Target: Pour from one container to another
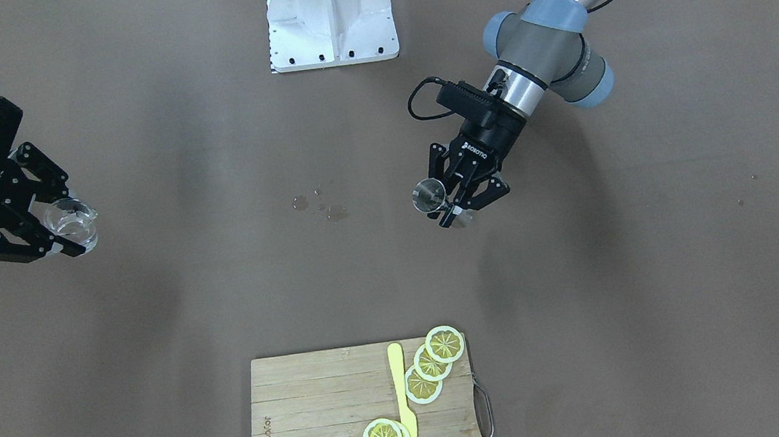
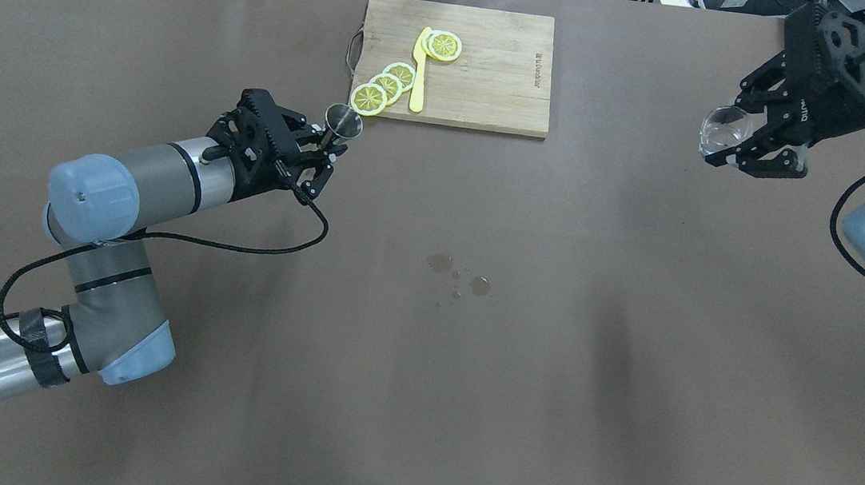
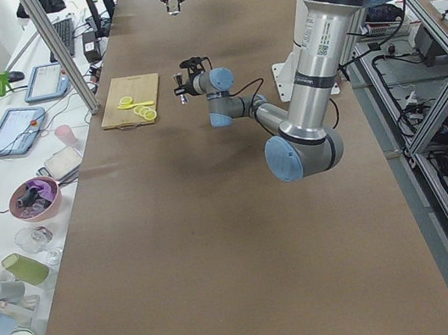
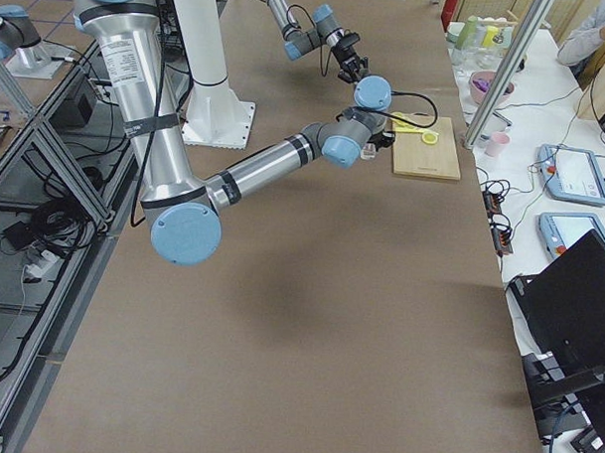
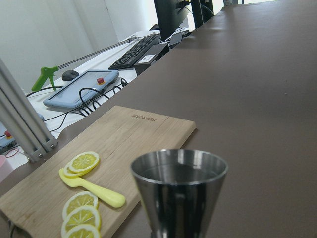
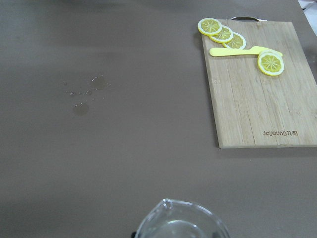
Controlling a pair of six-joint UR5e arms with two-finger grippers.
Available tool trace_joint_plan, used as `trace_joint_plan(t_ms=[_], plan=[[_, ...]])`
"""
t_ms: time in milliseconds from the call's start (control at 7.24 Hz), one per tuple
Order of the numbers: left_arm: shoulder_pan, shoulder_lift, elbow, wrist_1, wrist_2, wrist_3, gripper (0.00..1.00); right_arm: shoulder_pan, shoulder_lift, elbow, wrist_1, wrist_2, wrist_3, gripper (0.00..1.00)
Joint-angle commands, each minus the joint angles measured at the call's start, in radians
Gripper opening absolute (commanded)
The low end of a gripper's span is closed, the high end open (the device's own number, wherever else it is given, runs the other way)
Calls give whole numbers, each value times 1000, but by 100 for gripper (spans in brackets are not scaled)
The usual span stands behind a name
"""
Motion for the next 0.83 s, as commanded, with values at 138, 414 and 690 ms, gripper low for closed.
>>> trace_joint_plan(t_ms=[138, 414, 690], plan=[[-66, 83, -3, -93, -1, 2, 0, 92, -30, -233, 283, 136, -2, 0], [-69, 137, -4, -217, 1, -7, 0, 124, -30, -373, 449, 191, 1, 0], [-71, 227, -4, -349, 1, -87, 0, 141, -31, -471, 566, 220, 4, 0]])
